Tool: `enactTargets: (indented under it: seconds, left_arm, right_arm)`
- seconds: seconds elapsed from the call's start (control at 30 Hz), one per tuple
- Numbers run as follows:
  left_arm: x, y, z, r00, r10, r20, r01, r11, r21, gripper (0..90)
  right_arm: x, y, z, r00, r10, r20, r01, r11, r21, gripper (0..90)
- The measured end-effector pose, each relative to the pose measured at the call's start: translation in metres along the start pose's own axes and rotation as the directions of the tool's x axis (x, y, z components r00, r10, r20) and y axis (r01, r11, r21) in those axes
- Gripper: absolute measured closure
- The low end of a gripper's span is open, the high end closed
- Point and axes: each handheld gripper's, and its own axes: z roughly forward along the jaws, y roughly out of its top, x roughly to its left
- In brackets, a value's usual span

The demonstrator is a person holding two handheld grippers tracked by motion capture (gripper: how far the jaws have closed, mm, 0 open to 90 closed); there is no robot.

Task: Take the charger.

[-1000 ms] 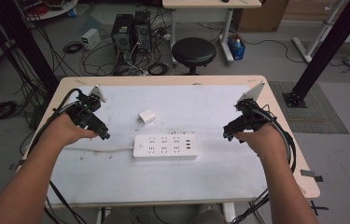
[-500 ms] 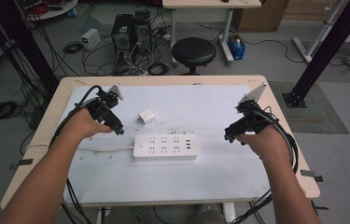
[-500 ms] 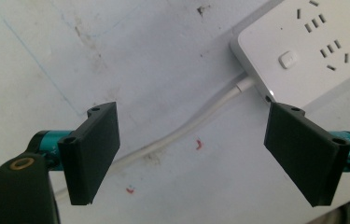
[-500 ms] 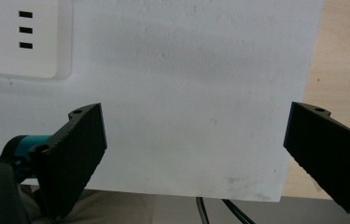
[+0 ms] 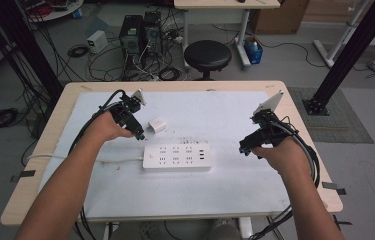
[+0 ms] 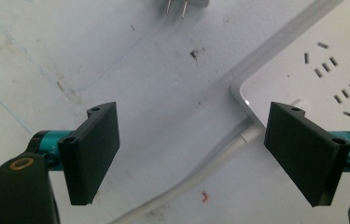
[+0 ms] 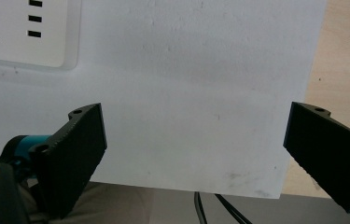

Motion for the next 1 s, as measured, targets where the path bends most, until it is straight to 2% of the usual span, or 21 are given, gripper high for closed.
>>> enactTargets:
  seconds: [0.3, 0.53, 0.7, 0.9, 1.0]
  left_arm:
    - [0.008, 0.020, 0.026, 0.9987, 0.049, -0.008, -0.049, 0.9988, -0.004, 18.2]
    - [0.007, 0.035, 0.049, 0.9962, 0.087, -0.003, -0.087, 0.9962, 0.002, 18.4]
    - [0.009, 0.044, 0.056, 0.9956, 0.094, 0.004, -0.094, 0.9955, -0.017, 18.4]
    - [0.009, 0.059, 0.065, 0.9897, 0.143, 0.009, -0.143, 0.9897, -0.008, 18.5]
    - [0.007, 0.065, 0.071, 0.9888, 0.149, 0.010, -0.149, 0.9889, 0.000, 18.5]
  right_arm:
    - [0.007, -0.002, 0.003, 0.9996, -0.029, 0.006, 0.029, 1.000, 0.000, 5.3]
    - [0.006, -0.004, 0.001, 0.9998, -0.019, 0.009, 0.019, 1.000, -0.009, 5.3]
    - [0.006, -0.005, 0.005, 0.9997, -0.025, 0.008, 0.025, 1.000, -0.009, 5.3]
    - [0.007, -0.006, 0.009, 0.9995, -0.030, 0.007, 0.030, 1.000, -0.007, 5.3]
    - [0.006, -0.006, 0.009, 0.9995, -0.030, 0.010, 0.031, 1.000, -0.007, 5.3]
